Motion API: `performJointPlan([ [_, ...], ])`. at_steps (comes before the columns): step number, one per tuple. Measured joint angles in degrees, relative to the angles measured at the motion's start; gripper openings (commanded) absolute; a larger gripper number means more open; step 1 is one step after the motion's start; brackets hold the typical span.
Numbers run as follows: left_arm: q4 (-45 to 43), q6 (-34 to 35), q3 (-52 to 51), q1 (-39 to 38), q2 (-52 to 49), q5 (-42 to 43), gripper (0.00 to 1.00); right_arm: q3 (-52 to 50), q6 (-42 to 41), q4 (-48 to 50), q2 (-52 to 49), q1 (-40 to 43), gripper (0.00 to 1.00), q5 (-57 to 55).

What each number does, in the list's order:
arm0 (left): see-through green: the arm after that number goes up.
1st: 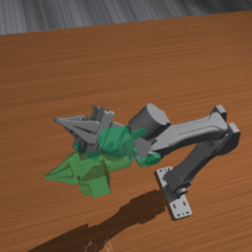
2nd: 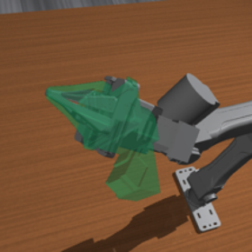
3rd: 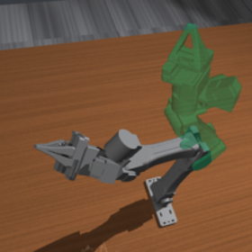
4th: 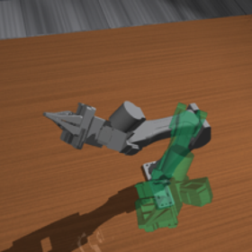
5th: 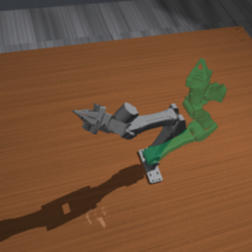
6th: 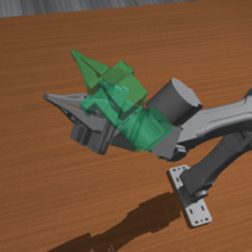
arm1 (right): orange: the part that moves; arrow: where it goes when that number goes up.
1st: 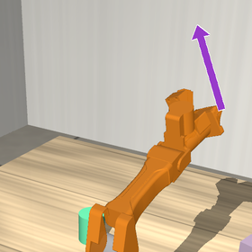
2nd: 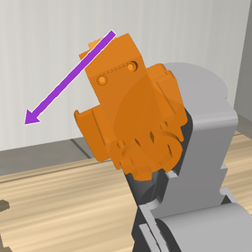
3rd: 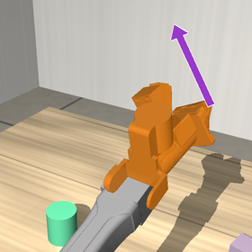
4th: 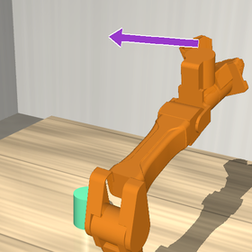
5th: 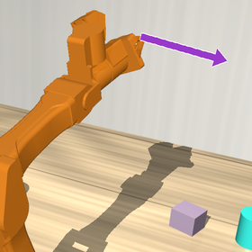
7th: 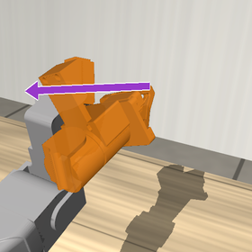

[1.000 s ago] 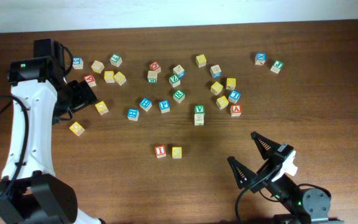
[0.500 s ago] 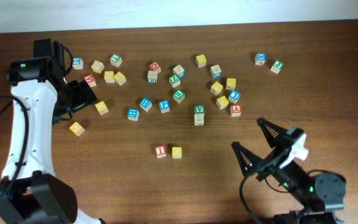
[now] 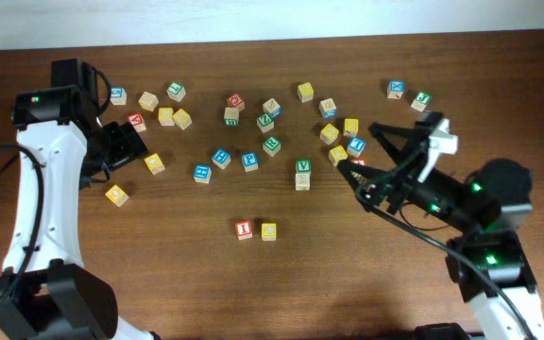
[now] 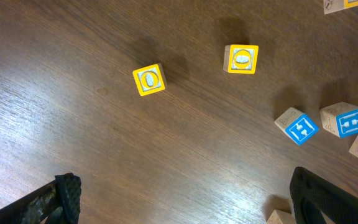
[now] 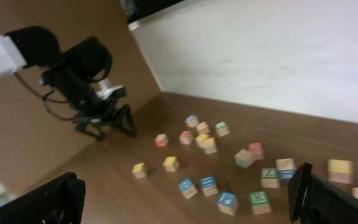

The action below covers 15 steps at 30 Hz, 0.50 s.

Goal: Spell out ICRA
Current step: 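Raise the right arm and reach toward the green R block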

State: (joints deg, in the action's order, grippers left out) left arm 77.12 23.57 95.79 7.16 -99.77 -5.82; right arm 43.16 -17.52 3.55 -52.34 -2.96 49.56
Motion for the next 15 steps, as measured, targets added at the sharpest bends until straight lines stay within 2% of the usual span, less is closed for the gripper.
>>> performJointPlan([
  [4,0.0,0.0,0.0,0.0,0.0,0.0,0.99,4.8,0.0,0.0,-4.8,-5.5,0.98,0.2],
  [8,0.0,0.0,0.0,0.0,0.0,0.0,0.99,8.7,0.5,-2.4,-7.0,-9.4,0.98,-4.7],
  [10,0.0,0.0,0.0,0.0,0.0,0.0,0.99,11.3,2.1,-7.1,-8.2,-11.1,0.98,-8.8],
  [15,0.0,0.0,0.0,0.0,0.0,0.0,0.99,18.2,9.1,-25.8,-12.5,-11.7,0.98,-16.6],
])
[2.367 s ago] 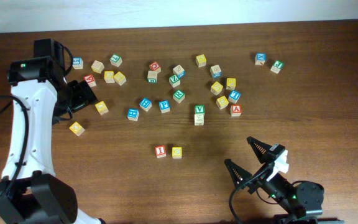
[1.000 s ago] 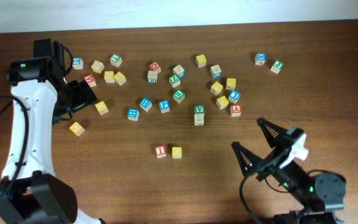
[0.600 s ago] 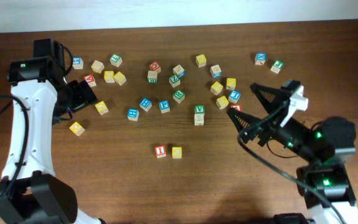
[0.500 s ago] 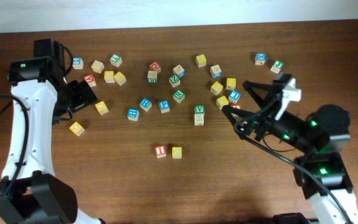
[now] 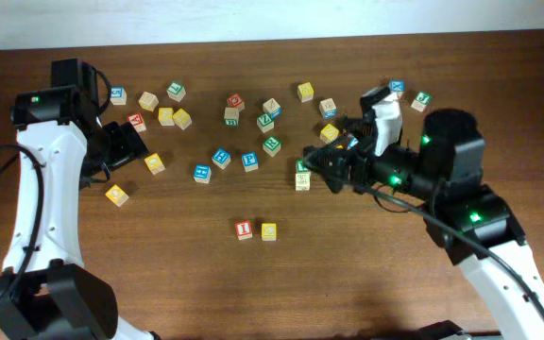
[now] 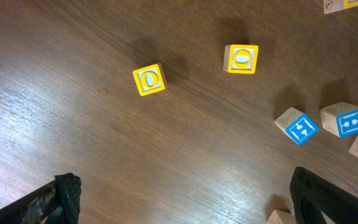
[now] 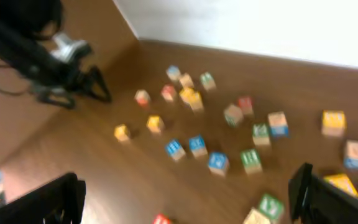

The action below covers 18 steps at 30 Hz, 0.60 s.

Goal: Spell out ICRA
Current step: 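Raise the right arm and reach toward the green R block, then lower the right gripper and close it on the green R block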

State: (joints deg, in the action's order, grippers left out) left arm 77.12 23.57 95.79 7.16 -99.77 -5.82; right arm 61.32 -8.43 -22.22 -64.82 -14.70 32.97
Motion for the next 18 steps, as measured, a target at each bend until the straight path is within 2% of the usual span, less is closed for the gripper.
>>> performJointPlan([
  [5,0.0,0.0,0.0,0.0,0.0,0.0,0.99,6.4,4.7,-11.2,-4.3,0.0,0.98,-2.9],
  [12,0.0,0.0,0.0,0.0,0.0,0.0,0.99,6.8,5.5,-12.0,-7.3,0.0,0.98,-2.5],
  [18,0.0,0.0,0.0,0.0,0.0,0.0,0.99,6.9,-0.2,-9.4,-7.5,0.0,0.98,1.2],
])
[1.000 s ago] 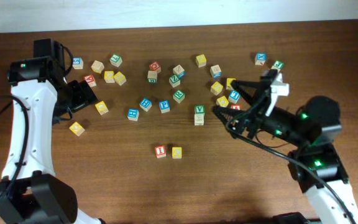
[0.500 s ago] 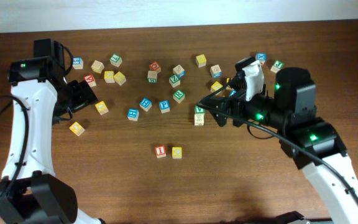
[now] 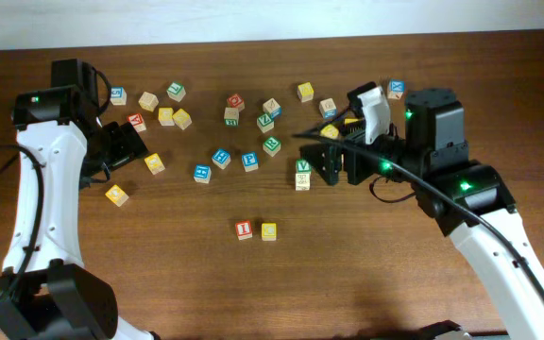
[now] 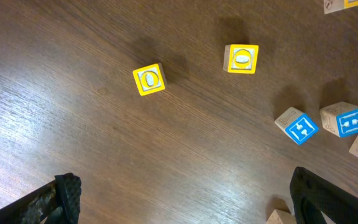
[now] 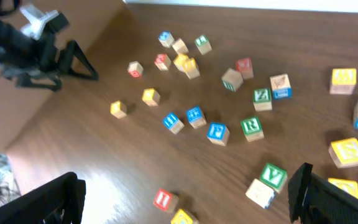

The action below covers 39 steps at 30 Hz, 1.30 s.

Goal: Spell out ICRA
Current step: 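Lower the right gripper and close it on the green R block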

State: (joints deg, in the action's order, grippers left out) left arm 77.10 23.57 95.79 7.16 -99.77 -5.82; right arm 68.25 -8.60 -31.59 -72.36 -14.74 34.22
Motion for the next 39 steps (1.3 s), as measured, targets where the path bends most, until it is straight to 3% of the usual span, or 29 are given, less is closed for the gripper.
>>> performJointPlan([
  [10,0.0,0.0,0.0,0.0,0.0,0.0,0.99,1.6,-5.8,-3.8,-10.7,-6.5,0.98,-10.3],
  [16,0.0,0.0,0.0,0.0,0.0,0.0,0.99,22.2,-4.9,-25.8,-26.3,-6.6,0.98,-14.8],
  [18,0.0,0.0,0.0,0.0,0.0,0.0,0.99,27.1,-4.4,-28.7,-32.2,-7.1,0.98,-15.6],
  [27,0.0,0.0,0.0,0.0,0.0,0.0,0.99,28.0,-4.0,-23.0,-36.5,-9.0,0.98,-14.8],
  [31,0.0,0.0,0.0,0.0,0.0,0.0,0.99,28.0,4.4,-23.8,-36.6,-9.8,0.98,-15.4],
  [39,0.0,0.0,0.0,0.0,0.0,0.0,0.99,28.0,10.4,-18.8,-36.9,-10.0,0.97,-21.9],
])
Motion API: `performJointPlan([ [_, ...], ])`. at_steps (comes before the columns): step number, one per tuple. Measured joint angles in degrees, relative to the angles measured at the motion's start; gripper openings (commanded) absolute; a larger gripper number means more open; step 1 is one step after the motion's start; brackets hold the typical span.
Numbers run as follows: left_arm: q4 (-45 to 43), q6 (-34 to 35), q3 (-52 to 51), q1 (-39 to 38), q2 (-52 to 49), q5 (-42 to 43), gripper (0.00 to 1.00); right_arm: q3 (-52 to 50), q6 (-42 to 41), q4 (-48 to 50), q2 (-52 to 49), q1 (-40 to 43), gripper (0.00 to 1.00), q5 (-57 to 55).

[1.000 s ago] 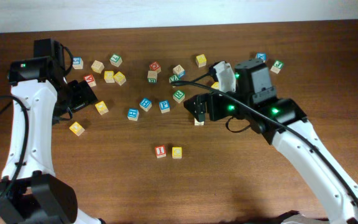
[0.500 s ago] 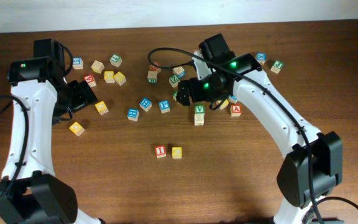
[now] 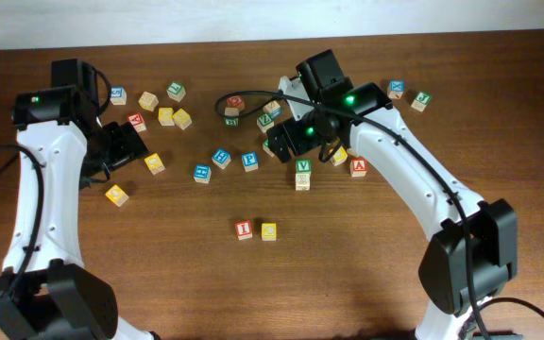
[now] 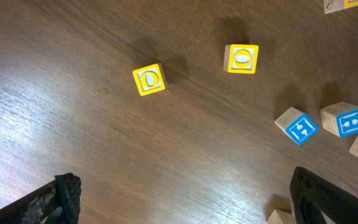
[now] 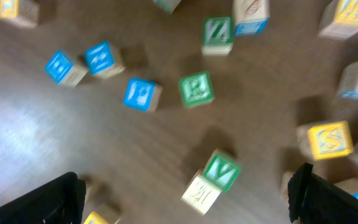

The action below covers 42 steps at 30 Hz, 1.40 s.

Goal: Spell out ICRA
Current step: 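Lower the right gripper and close it on the green R block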

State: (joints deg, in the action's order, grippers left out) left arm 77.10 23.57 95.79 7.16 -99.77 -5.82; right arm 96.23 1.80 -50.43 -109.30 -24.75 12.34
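Note:
The red I block and yellow C block stand side by side at the table's front centre. My right gripper hangs open over the middle of the scattered blocks. In its wrist view the right gripper holds nothing; below it lie a green V block and a green block with a blurred letter. A red-lettered block lies under the right arm. My left gripper is open at the left, the left gripper empty above bare wood.
Several loose blocks spread across the far half of the table. Two yellow blocks and blue blocks lie below the left wrist. A green Z block and yellow block lie near the right gripper.
My right arm has moved left and farther back, from beside the V block to over the middle blocks, its camera now facing straight down. The left arm and all blocks are unchanged.
My right gripper stood open at the right of the table, its camera looking across at the left arm. It was then nearer the centre, later beside the V block, and now above the middle blocks. I and C kept their places; the left arm stayed still.

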Motion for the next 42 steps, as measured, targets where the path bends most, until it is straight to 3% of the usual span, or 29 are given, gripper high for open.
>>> performJointPlan([
  [11,0.0,0.0,0.0,0.0,0.0,0.0,0.99,0.0,8.9,8.4,-10.6,-0.1,0.92,-3.2],
  [15,0.0,0.0,0.0,0.0,0.0,0.0,0.99,0.0,9.4,11.1,-12.8,-0.6,0.88,-3.3],
  [32,0.0,0.0,0.0,0.0,0.0,0.0,0.99,0.0,9.8,13.4,-14.1,-2.3,0.87,-3.5],
  [42,0.0,0.0,0.0,0.0,0.0,0.0,0.99,0.1,13.4,19.1,-19.0,-2.3,0.51,-3.8],
])
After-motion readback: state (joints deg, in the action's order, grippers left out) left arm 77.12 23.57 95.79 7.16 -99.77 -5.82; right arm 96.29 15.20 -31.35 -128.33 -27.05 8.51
